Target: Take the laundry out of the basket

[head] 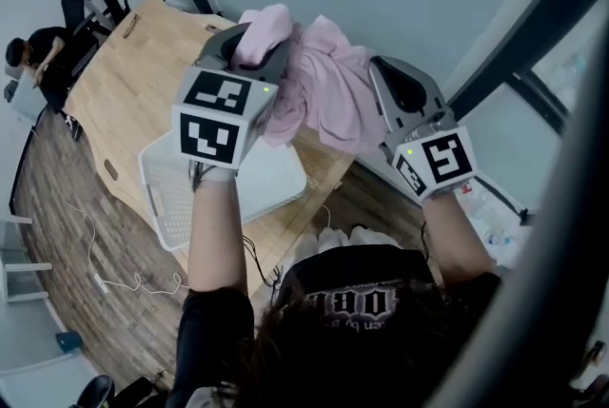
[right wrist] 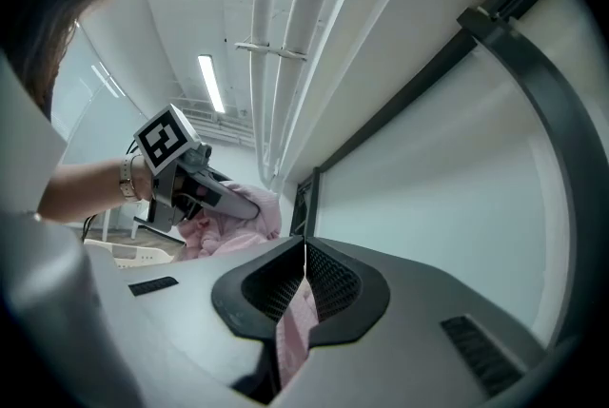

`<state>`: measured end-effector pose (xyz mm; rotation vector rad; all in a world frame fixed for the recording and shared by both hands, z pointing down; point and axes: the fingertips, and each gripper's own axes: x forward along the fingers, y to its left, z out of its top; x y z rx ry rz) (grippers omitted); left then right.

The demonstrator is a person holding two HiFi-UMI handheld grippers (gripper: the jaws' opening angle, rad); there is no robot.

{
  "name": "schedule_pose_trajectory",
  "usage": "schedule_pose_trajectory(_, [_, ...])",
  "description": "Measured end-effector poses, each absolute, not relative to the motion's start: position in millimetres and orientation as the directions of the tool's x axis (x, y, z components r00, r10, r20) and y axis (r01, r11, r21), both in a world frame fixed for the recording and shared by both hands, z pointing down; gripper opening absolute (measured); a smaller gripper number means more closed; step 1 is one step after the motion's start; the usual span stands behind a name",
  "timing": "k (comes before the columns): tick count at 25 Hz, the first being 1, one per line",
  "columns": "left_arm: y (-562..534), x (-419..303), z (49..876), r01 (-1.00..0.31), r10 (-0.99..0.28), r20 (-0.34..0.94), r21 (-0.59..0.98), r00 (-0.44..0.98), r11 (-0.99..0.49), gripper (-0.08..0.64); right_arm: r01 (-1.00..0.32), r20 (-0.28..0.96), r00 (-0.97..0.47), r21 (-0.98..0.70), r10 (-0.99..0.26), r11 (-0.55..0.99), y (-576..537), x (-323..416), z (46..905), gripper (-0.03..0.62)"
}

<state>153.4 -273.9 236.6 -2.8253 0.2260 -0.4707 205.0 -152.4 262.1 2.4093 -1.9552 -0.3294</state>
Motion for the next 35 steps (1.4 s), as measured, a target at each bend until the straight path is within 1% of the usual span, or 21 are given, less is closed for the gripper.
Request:
schedule_pose_trajectory(11, [-220, 220, 280, -0.043, -0.11, 0.307, -0.216, 0.945, -0.975, 0.13, -0.94, -0.136, 0.294, 0.139, -0.946, -0.312, -104, 267, 272, 0.028])
schedule_pose_trajectory(18, [-204, 237, 301, 0.0, -0.065, 0.322, -0.198, 0.944, -0.98, 0.13, -0.925, -0.118, 0.336, 0.144, -0.935, -0.351, -97, 278, 270, 0.028])
schedule_pose_trajectory(23, [-193, 248, 314, -0.01, -0.071, 0.301, -0.202, 0.951, -0.979, 0.13, -0.918, -0.107, 0.361, 0.136, -0.926, -0.373, -87, 290, 273, 0.028])
schedule_pose_trajectory(27, [-169, 263, 333, -0.01, -0.072, 0.301, -0.204, 0.951, -0.979, 0.13, -0.917, -0.104, 0.383, 0.079, -0.918, -0.392, -67, 309, 287, 0.028])
schedule_pose_trajectory(30, [-160, 265, 342, -0.009, -0.068, 0.304, -0.191, 0.95, -0.982, 0.13, -0.914, -0.086, 0.391, 0.084, -0.917, -0.397, -60, 314, 293, 0.028])
schedule_pose_trajectory(35, [-145, 265, 353, -0.022, -0.073, 0.267, -0.189, 0.961, -0.982, 0.13, -0.911, -0.075, 0.399, 0.08, -0.914, -0.404, -52, 319, 302, 0.028])
